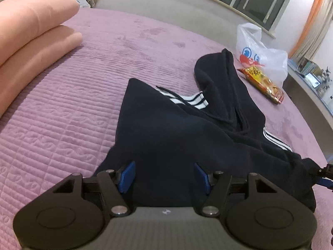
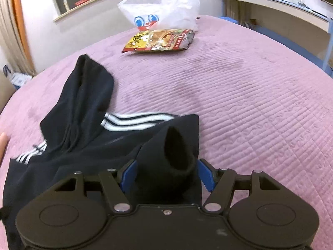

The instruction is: Fold large clothes

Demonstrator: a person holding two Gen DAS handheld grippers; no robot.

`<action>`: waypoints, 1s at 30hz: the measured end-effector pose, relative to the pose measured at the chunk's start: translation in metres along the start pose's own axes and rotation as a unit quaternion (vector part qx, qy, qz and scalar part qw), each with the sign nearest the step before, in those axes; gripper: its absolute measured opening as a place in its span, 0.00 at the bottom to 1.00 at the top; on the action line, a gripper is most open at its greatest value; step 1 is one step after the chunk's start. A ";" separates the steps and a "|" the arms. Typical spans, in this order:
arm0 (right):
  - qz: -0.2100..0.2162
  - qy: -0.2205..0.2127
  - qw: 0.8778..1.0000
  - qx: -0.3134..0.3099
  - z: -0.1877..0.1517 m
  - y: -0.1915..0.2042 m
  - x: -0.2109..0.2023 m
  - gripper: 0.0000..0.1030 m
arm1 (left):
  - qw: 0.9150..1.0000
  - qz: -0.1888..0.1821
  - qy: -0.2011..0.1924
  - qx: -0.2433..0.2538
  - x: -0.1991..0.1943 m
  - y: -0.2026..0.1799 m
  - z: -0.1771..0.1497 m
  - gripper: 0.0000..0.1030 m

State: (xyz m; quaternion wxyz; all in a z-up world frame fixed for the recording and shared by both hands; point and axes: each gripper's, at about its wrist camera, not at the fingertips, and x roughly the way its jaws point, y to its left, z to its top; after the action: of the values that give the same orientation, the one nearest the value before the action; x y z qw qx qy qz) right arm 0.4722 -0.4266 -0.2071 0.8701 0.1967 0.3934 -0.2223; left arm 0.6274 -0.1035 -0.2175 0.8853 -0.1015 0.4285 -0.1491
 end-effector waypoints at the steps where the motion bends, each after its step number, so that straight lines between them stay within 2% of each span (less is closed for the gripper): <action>1: 0.007 0.011 1.000 -0.002 0.004 0.000 0.007 0.63 | 1.000 -0.002 -0.002 0.004 0.003 -0.001 0.002 0.61; 2: 0.023 0.027 0.999 -0.012 0.008 0.005 0.013 0.17 | 1.000 -0.005 -0.003 0.011 0.000 -0.001 0.003 0.61; 3: 0.045 0.043 0.998 -0.027 0.013 0.013 0.016 0.12 | 1.000 -0.008 -0.004 0.017 -0.005 -0.007 0.005 0.60; 5: 0.075 0.034 0.996 -0.044 0.024 0.030 0.006 0.12 | 0.999 -0.014 -0.008 0.031 -0.004 -0.019 0.009 0.55; 7: 0.098 -0.013 0.994 -0.051 0.041 0.037 -0.021 0.12 | 0.999 -0.015 -0.009 0.040 0.003 -0.030 0.016 0.51; 9: 0.108 -0.063 0.992 -0.030 0.057 0.028 -0.053 0.12 | 0.999 -0.012 -0.013 0.048 0.010 -0.037 0.021 0.51; 12: 0.103 -0.092 0.990 0.011 0.058 -0.003 -0.077 0.12 | 0.999 0.006 -0.015 0.046 0.022 -0.037 0.025 0.50; 13: 0.090 -0.083 0.992 0.016 0.053 -0.013 -0.075 0.17 | 0.999 0.015 -0.013 0.042 0.026 -0.035 0.025 0.50; 14: 0.068 -0.062 0.996 0.020 0.044 -0.024 -0.065 0.30 | 0.999 0.025 -0.010 0.039 0.032 -0.031 0.023 0.49; 15: 0.045 -0.031 0.998 0.025 0.034 -0.034 -0.051 0.39 | 0.999 0.034 -0.003 0.040 0.038 -0.028 0.021 0.49; 16: 0.016 0.018 0.999 0.026 0.022 -0.043 -0.032 0.56 | 0.998 0.047 0.006 0.042 0.044 -0.025 0.019 0.45; 18: -0.037 0.104 0.994 0.021 -0.002 -0.060 0.001 0.55 | 0.997 0.053 0.011 0.047 0.048 -0.020 0.014 0.40; 19: -0.035 0.111 0.993 0.033 -0.009 -0.068 0.003 0.55 | 0.997 0.052 0.008 0.056 0.044 -0.021 0.013 0.40; 21: -0.021 0.087 0.994 0.055 -0.011 -0.076 -0.012 0.55 | 0.996 0.047 0.006 0.070 0.033 -0.023 0.012 0.40; 25: -0.020 0.003 1.000 0.020 -0.003 -0.049 -0.052 0.56 | 0.997 0.018 -0.018 0.076 0.002 -0.028 0.011 0.41; 27: 0.003 -0.013 1.000 -0.023 -0.005 -0.020 -0.056 0.55 | 0.996 0.026 -0.020 0.078 -0.006 -0.029 0.006 0.41; 28: 0.010 -0.015 0.999 -0.045 -0.006 -0.007 -0.055 0.52 | 0.996 0.033 -0.018 0.079 -0.006 -0.028 0.003 0.41; 30: -0.004 -0.017 0.996 -0.090 -0.011 0.013 -0.046 0.45 | 0.995 0.064 0.008 0.071 0.004 -0.021 -0.004 0.41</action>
State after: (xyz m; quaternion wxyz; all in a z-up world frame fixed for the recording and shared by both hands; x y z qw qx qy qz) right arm 0.4454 -0.3995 -0.1763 0.8898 0.1127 0.3979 -0.1927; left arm 0.6224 -0.1248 -0.2161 0.8945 -0.0097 0.4298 -0.1228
